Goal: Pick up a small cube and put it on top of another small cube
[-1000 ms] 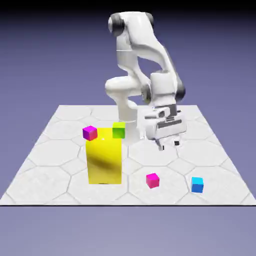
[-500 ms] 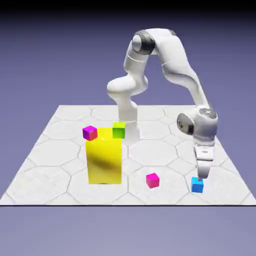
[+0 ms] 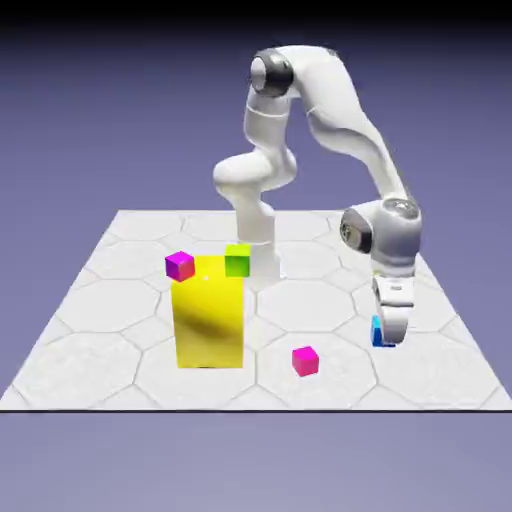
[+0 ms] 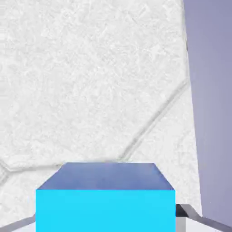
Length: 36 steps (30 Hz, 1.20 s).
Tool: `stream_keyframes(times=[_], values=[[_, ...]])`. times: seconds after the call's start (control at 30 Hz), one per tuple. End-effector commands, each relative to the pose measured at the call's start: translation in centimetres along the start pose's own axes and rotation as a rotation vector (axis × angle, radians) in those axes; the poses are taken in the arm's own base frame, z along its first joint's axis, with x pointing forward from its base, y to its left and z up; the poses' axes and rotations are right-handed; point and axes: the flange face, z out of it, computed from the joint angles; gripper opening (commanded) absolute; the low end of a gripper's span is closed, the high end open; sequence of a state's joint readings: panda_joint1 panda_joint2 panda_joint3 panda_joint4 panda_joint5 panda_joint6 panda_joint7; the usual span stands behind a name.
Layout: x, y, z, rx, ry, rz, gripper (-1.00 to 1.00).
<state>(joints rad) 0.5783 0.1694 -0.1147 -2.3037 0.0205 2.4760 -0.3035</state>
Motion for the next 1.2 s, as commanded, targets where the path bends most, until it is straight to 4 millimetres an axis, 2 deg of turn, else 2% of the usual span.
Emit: stream_keyframes(times=[0.0,0.2,0.37,0.53,0.73,0.8,0.93,0.97,1.0,1.03,1.17], values=[[-0.8,1.0,-1.2,-0.002,0.0,-0.017,-1.0],[-6.7,6.2,-7.8,-0.006,-0.004,-0.121,-1.0],[-12.7,9.4,-12.4,-0.004,-0.006,-0.207,-1.0],[-19.3,11.2,-16.1,0.002,-0.005,-0.292,-1.0],[-27.3,11.9,-19.3,0.012,0.002,-0.398,-1.0],[-28.0,11.8,-19.5,0.013,0.003,-0.406,-1.0],[-27.9,11.8,-13.5,0.013,0.002,-0.406,-1.0],[-28.0,11.8,-12.5,0.014,0.003,-0.406,-1.0],[-28.0,11.8,-12.5,0.014,0.003,-0.406,1.0],[-28.0,11.8,-12.5,0.014,0.003,-0.406,1.0],[-27.9,11.9,-18.5,0.013,0.002,-0.406,1.0]])
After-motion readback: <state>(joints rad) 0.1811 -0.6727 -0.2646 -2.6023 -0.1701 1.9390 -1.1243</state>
